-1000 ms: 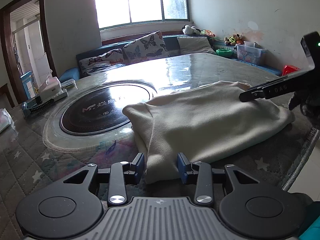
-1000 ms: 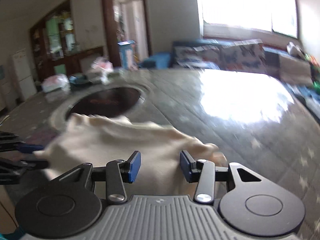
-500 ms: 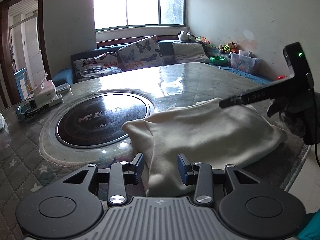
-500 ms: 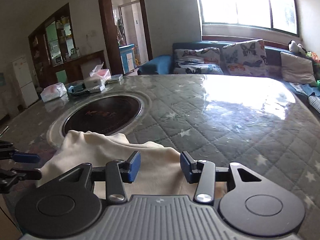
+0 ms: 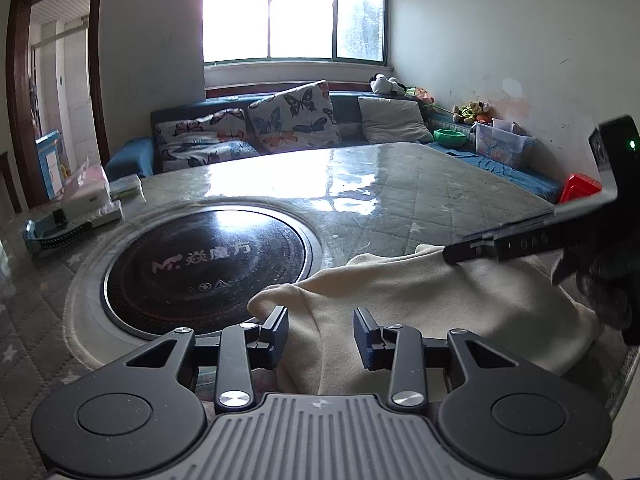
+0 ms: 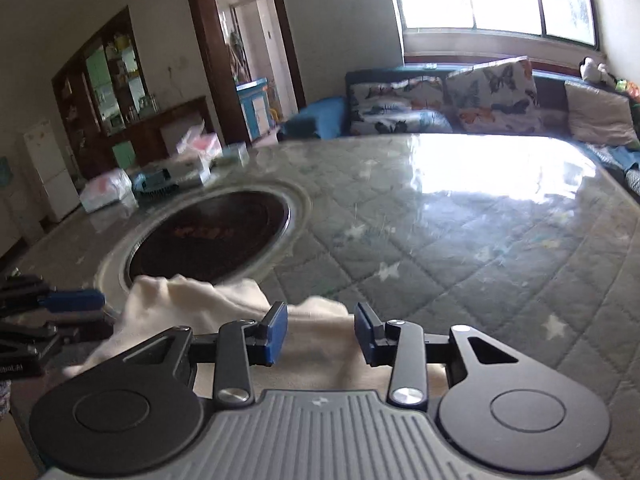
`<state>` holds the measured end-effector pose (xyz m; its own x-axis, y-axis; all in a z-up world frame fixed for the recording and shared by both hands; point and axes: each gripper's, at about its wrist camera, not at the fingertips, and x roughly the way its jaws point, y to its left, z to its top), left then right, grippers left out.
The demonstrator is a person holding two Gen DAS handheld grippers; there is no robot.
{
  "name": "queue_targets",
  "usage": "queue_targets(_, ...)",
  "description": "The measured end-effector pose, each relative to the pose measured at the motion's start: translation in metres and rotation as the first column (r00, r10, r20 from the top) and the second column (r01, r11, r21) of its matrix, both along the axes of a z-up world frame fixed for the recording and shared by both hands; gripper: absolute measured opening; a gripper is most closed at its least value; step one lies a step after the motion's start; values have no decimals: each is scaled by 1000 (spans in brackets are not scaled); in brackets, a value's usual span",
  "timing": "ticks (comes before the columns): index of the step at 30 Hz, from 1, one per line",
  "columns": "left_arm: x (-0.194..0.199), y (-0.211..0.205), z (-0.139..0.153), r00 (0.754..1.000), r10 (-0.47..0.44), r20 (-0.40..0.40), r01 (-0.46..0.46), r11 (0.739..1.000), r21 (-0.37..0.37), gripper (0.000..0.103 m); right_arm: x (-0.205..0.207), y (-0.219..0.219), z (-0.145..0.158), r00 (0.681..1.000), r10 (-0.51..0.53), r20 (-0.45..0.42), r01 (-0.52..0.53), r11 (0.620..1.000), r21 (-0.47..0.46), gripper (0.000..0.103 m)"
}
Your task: Fold clothes
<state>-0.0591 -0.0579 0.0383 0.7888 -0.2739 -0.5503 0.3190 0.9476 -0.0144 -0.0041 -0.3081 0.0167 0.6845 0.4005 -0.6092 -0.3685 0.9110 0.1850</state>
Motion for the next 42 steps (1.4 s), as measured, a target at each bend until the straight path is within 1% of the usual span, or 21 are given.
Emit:
queue_targets(1, 4, 0, -2, 1000, 5, -10, -5, 1000, -4, 38, 1, 0, -4, 1000, -3, -13, 3, 1000, -7, 36)
queue_targets(5, 15, 9, -10, 998, 37, -53, -39, 998, -52, 37, -8, 0, 2, 1000, -3, 13, 3, 1000, -18, 36)
queue_targets(9, 16, 14, -16, 996, 61, -61, -64, 996, -55, 37, -21, 7, 14, 997, 57, 60, -55, 998, -41, 36)
queue_targets(11, 16, 17, -17, 995, 71, -70, -76, 995, -71, 38, -23, 11, 12, 995, 81, 60, -78, 995, -58, 36)
queue_targets(13, 16, 20, -12, 994, 89, -63, -94, 992, -86, 37, -21, 12, 7, 996, 75, 42, -72, 995, -71, 36)
queue_targets(16, 21, 24, -7, 991, 126, -56, -131, 986, -107, 36, -19, 9, 4, 998, 49, 29, -48, 998, -45, 36)
queue_targets(19, 29, 25, -7, 985, 165, -59, -170, 981, -93, 36, -17, 9, 9, 998, 39, 47, -38, 999, -23, 36)
queue_targets(21, 35, 25, -12, 980, 186, -68, -191, 979, -74, 34, -13, 9, 9, 998, 40, 49, -39, 999, -13, 36)
queue_targets(24, 40, 26, -19, 975, 208, -73, -212, 976, -53, 34, -5, 11, 2, 999, 29, 26, -29, 999, -23, 36)
queue_targets(27, 37, 35, -13, 973, 219, -76, -225, 971, -76, 34, -5, 12, -1, 999, 26, 18, -26, 999, -41, 36)
queue_targets(29, 34, 42, -8, 970, 231, -80, -238, 967, -96, 34, -11, 14, 6, 998, 46, 45, -43, 997, -67, 36)
queue_targets(31, 32, 49, -3, 967, 242, -83, -250, 961, -115, 34, -21, 22, 15, 993, 87, 79, -79, 992, -99, 36)
queue_targets(34, 27, 60, 4, 962, 258, -90, -269, 952, -144, 35, -37, 43, 25, 976, 189, 111, -172, 974, -145, 37)
queue_targets(36, 23, 65, 6, 959, 265, -102, -278, 949, -151, 37, -49, 61, 28, 953, 279, 119, -256, 951, -175, 37)
queue_targets(40, 13, 71, 8, 956, 270, -117, -286, 946, -154, 44, -76, 100, 28, 882, 454, 128, -415, 876, -245, 42)
queue_targets(42, 8, 74, 8, 954, 269, -133, -290, 942, -169, 45, -88, 119, 25, 842, 527, 121, -481, 832, -276, 42)
